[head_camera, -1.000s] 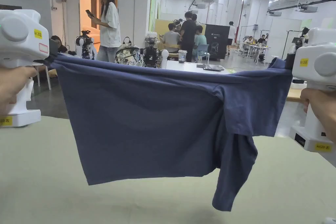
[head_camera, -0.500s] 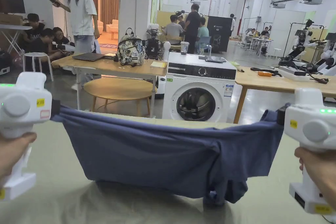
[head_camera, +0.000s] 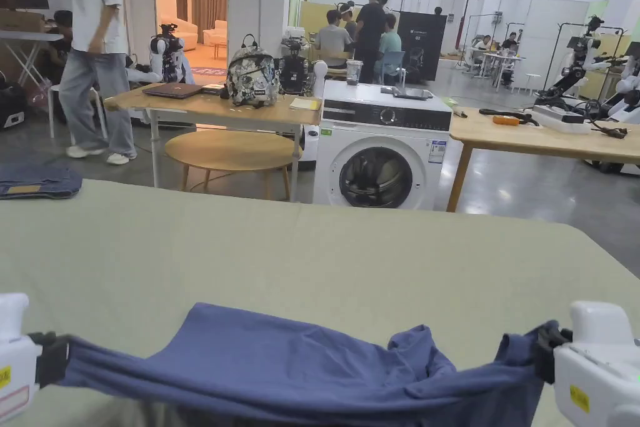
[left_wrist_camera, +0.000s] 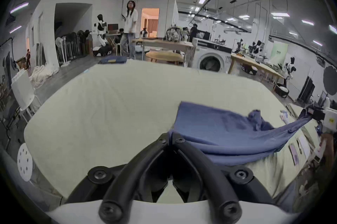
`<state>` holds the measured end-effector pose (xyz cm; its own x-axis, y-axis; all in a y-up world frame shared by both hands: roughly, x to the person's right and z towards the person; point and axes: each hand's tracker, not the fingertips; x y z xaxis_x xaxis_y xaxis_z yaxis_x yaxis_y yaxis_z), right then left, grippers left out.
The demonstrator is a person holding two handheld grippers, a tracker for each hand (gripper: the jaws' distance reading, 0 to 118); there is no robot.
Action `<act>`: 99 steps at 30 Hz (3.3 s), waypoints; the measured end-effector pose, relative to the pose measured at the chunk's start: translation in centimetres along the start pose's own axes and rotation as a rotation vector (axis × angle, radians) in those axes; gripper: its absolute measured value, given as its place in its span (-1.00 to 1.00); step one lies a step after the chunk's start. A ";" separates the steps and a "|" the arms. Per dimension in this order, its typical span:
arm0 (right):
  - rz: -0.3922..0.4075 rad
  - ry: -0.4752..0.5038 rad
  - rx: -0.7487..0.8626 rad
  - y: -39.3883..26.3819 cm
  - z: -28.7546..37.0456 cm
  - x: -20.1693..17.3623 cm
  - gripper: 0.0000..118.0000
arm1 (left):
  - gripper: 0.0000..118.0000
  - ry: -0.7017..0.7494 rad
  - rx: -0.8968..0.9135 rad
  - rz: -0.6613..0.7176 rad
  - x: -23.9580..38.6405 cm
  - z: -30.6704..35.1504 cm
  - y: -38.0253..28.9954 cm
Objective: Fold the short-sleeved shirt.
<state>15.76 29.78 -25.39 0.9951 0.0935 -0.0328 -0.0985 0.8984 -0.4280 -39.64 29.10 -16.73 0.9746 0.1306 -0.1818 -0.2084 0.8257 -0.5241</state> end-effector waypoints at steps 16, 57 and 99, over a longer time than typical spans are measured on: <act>0.000 -0.026 -0.350 -15.1 -2.9 -1.2 -1.00 | -1.00 0.041 -0.350 0.028 -0.3 -4.6 -13.2; -0.101 0.129 -0.132 -10.5 -7.7 -11.8 -1.00 | -1.00 -0.047 -0.217 -0.005 4.7 -23.5 0.7; -0.203 0.134 -0.454 -4.4 -21.1 0.1 0.06 | -1.00 -0.016 -0.301 -0.132 5.8 -24.4 4.0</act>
<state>16.55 16.75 -42.53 0.9892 -0.1461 -0.0111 0.0817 0.6130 -0.7859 -36.81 19.75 -40.16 0.9955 0.0442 -0.0839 -0.0928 0.6370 -0.7652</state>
